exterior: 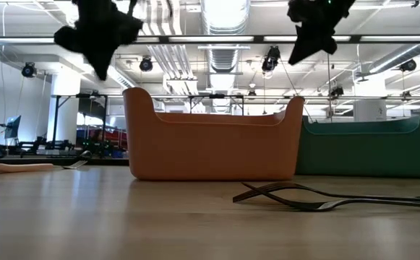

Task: Sort silverware by color (type)
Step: Put the orange fork into the blue bin

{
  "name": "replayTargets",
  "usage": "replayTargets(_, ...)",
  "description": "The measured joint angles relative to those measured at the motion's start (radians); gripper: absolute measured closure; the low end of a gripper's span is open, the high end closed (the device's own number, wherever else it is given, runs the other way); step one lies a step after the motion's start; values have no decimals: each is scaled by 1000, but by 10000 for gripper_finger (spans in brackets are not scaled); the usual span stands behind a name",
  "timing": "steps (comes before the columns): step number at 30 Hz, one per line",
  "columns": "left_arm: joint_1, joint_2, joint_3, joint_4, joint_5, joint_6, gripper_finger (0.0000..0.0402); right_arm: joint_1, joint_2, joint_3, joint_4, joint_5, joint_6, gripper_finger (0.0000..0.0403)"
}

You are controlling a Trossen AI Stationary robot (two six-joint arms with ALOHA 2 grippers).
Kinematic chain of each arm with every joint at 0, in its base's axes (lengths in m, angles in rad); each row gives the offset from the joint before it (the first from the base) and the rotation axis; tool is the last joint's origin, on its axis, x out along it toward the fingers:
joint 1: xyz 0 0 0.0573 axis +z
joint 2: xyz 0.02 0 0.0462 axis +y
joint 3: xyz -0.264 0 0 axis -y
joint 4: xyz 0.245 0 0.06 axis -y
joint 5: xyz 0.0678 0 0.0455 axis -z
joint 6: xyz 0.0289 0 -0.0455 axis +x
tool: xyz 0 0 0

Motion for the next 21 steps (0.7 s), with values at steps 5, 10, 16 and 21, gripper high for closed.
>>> replayTargets(5, 152, 62, -62, -80, 126, 162, 401, 0, -9, 22, 12, 1, -25, 385)
replayTargets(10, 264, 46, -212, 25, 171, 253, 401, 0, -18, 18, -4, 0, -16, 385)
replayTargets(16, 384, -18, -393, 168, 177, 282, 401, 0, -12, 11, 3, 31, -19, 385)
replayTargets(21, 445, -53, -494, 204, 188, 256, 401, -1, 15, 10, 21, 93, -18, 385)
